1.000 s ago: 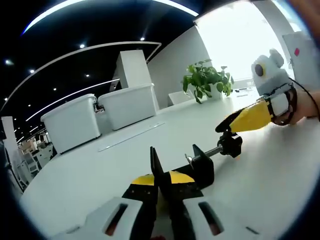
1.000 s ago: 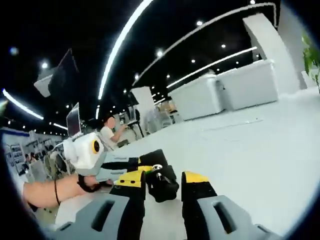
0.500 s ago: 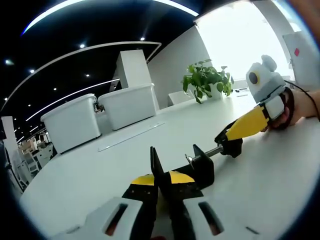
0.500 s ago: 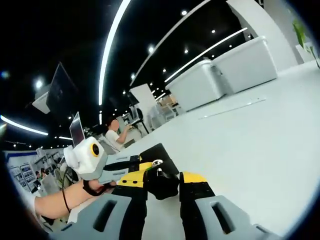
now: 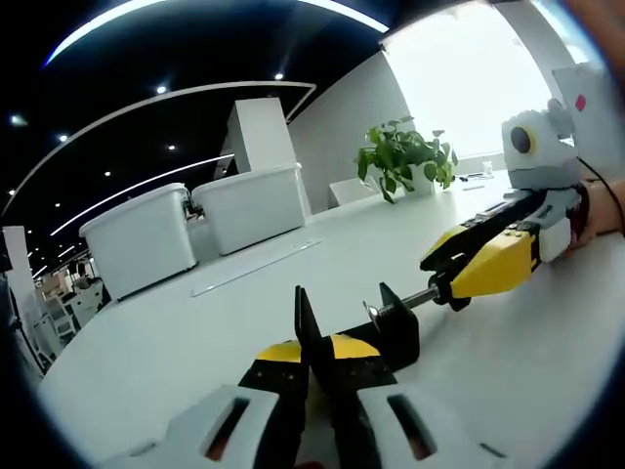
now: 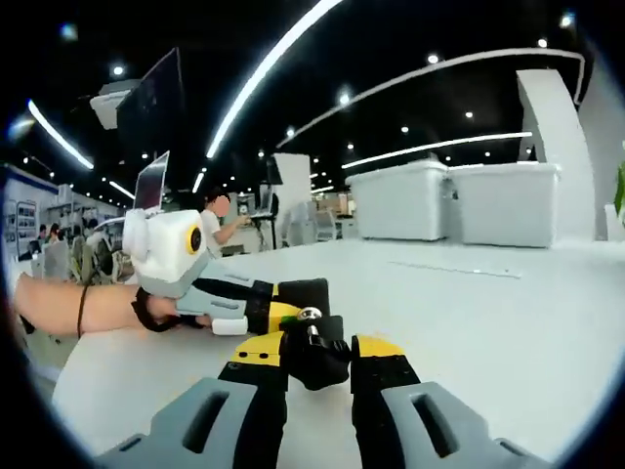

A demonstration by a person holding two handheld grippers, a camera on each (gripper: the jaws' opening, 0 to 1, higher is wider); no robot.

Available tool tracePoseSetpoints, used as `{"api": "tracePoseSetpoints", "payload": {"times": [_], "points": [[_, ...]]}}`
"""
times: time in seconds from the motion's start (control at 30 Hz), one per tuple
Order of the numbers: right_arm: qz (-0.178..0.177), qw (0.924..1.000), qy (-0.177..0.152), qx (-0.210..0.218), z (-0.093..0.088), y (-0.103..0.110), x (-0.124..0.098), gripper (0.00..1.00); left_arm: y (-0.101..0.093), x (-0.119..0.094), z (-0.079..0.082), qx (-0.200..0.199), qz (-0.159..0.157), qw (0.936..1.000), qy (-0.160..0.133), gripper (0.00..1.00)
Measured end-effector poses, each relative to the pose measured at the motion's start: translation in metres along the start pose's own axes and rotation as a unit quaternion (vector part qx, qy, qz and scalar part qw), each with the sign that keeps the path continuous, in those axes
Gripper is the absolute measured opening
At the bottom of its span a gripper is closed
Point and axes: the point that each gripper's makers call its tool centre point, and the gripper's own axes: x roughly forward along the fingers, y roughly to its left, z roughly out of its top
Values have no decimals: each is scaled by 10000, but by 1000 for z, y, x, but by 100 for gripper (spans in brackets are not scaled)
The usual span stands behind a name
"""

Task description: Clamp the fixed fixture on the desktop, loosen the retaining clip, secure it to the edge of the desk, and tighten the retaining clip.

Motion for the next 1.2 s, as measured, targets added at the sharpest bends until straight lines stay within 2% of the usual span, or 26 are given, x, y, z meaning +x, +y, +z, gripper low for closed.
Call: {"api": "tracePoseSetpoints", "payload": {"times": [0.07,0.2,0.33,0.4,0.47,0.53,0.57,0.63,0.73,0.87,0.9,0.93,1.0,1.07,1.13,1.2], "points": [[-51,9998,25,-183,0,1,0,23,0,0,0,-2,4,10000,0,7],[-210,9918,71,-1261,2,6,-1,23,0,3,-1,15,-15,10000,-10,7],[-259,9856,109,-1667,1,9,-1,23,1,5,-1,-14,-35,10000,-1,7],[-276,9787,115,-2030,2,9,-1,23,1,5,-1,-12,-33,10000,-1,7],[-294,9624,181,-2694,2,12,-2,23,0,5,-1,-14,-44,10000,-5,7],[-323,9511,221,-3063,2,15,-3,23,0,5,-1,-9,-59,10000,-16,7],[-342,9422,233,-3325,1,17,-3,23,0,5,-1,-8,-65,10000,-20,7],[-398,9391,248,-3406,0,18,-2,23,0,5,-1,-11,-59,10000,-21,7],[-391,9431,220,-3295,1,16,-3,23,0,5,-1,-12,-51,10000,-24,7],[-373,9448,203,-3250,1,15,-2,23,0,4,-1,25,-28,10000,-26,7],[-375,9461,191,-3210,1,14,-2,23,0,4,-1,24,-25,10000,-24,7],[-369,9506,155,-3077,2,13,-2,22,0,4,-1,22,-25,10000,-23,7],[-350,9712,79,-2355,4,11,-4,20,-1,3,-1,16,-32,10000,-24,7],[-322,9918,-7,-1238,6,4,-7,22,0,3,-1,18,-28,10000,-24,7],[-122,9986,-229,-462,12,0,-9,28,0,2,-1,14,-25,10000,-26,7],[-85,9975,-497,504,21,-8,-14,29,0,2,-1,24,-15,10000,-29,7]]}}
